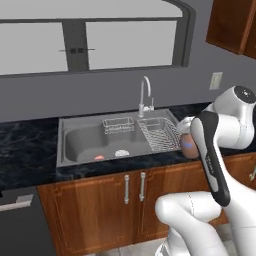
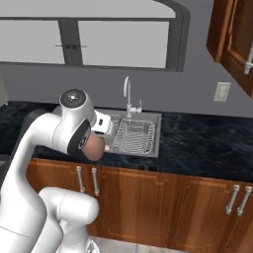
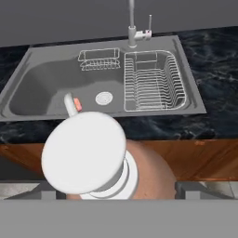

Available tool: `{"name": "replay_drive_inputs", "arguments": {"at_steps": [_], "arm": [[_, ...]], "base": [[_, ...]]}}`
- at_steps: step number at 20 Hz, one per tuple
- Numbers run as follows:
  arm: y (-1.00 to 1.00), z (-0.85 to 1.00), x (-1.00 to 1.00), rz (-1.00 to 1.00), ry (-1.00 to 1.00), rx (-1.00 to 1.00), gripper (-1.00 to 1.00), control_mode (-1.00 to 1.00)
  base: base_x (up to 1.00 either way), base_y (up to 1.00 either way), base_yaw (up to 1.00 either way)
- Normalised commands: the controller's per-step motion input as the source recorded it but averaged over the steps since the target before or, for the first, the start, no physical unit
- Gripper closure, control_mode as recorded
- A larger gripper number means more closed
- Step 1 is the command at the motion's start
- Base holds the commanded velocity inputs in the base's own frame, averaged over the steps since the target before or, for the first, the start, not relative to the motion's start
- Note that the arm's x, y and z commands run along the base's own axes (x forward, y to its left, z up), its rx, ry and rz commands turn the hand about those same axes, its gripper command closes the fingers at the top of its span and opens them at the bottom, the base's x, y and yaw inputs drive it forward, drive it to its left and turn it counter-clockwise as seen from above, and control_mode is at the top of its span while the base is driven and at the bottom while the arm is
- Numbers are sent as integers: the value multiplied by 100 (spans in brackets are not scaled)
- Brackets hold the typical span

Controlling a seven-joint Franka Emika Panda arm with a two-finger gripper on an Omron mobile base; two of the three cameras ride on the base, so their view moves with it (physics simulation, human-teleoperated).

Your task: Pick up the bar soap and soap dispenser from the sink, and place them back in the cabinet, and close the cabinet doors.

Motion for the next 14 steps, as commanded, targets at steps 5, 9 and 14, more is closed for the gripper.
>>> {"name": "replay_drive_inputs", "arguments": {"at_steps": [5,9,14], "arm": [[0,0,0,0,0,0,100,100],[0,0,0,0,0,0,100,100],[0,0,0,0,0,0,100,100]], "base": [[-36,-48,0],[-47,-40,0],[-48,-35,0]]}}
